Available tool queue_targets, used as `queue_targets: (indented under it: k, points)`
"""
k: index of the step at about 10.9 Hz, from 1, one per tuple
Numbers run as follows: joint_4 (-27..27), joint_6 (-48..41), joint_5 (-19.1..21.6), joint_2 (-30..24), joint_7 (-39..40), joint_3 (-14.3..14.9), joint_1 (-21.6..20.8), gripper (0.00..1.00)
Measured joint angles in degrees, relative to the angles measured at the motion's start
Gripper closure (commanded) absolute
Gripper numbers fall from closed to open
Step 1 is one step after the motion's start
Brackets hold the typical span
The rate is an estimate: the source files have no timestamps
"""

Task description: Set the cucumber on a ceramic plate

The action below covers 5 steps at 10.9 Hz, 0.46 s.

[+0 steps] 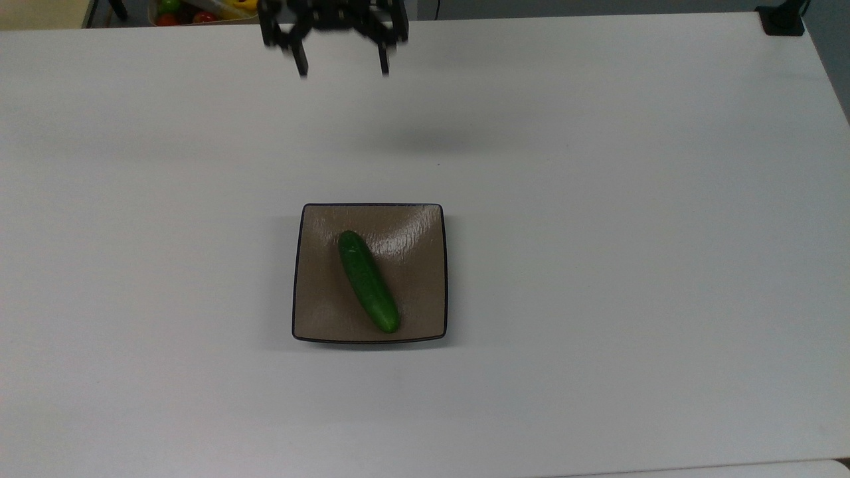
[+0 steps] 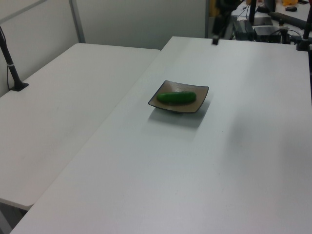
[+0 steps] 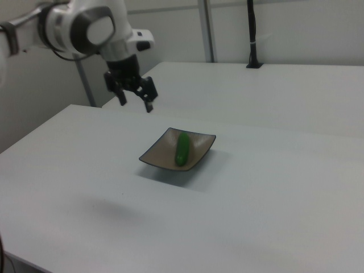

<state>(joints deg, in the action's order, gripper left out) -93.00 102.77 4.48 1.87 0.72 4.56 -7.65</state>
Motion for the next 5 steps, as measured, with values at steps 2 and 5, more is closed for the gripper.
queue_targets:
  k: [2, 5]
  points:
    - [-0.3, -9.3, 0.0, -4.9, -0.9, 0.1, 0.0, 0.0]
    - [-0.7, -12.7, 0.0, -6.7, -4.9, 0.1, -0.2, 0.0]
